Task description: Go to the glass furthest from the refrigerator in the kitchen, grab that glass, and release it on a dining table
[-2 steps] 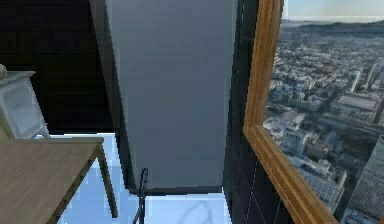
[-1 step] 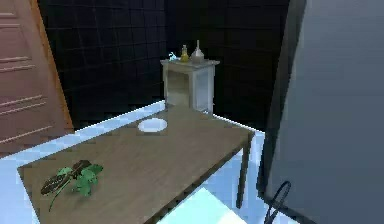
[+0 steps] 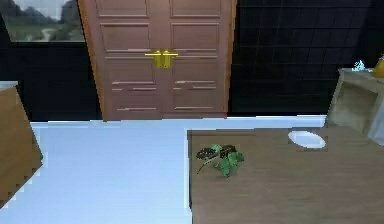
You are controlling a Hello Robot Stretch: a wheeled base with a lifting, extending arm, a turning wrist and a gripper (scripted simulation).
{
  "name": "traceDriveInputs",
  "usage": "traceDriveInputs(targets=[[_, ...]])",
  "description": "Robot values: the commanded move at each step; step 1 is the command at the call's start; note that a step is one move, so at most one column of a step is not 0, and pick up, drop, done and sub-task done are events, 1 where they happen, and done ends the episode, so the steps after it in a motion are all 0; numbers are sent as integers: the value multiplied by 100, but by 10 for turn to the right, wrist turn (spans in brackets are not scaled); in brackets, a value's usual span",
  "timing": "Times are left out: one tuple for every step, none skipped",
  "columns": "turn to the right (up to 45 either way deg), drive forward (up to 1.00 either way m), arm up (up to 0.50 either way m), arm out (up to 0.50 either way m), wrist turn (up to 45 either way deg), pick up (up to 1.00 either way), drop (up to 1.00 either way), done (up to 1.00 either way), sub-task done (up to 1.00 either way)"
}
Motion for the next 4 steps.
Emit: traceDriveInputs(targets=[[-450,0,0,0,0,0,0,0,0],[-180,0,0,0,0,0,0,0,0],[0,25,0,0,0,0,0,0,0],[450,0,0,0,0,0,0,0,0]])
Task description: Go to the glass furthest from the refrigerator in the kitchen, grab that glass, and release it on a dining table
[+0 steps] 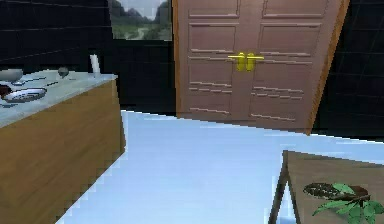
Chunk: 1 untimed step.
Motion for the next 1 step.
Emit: traceDriveInputs(targets=[[60,0,0,0,0,0,0,0,0]])
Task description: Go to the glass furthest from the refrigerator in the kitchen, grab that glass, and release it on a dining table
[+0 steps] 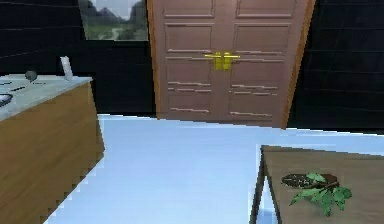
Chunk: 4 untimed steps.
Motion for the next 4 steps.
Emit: traceDriveInputs(targets=[[0,100,0,0,0,0,0,0,0],[60,0,0,0,0,0,0,0,0],[0,35,0,0,0,0,0,0,0],[450,0,0,0,0,0,0,0,0]])
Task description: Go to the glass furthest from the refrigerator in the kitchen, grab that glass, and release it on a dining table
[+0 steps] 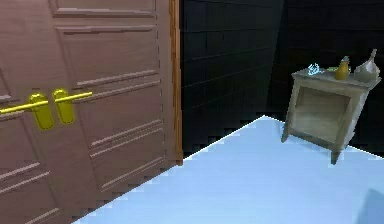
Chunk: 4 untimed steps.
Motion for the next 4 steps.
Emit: traceDriveInputs(targets=[[0,35,0,0,0,0,0,0,0],[450,0,0,0,0,0,0,0,0],[0,100,0,0,0,0,0,0,0],[60,0,0,0,0,0,0,0,0]])
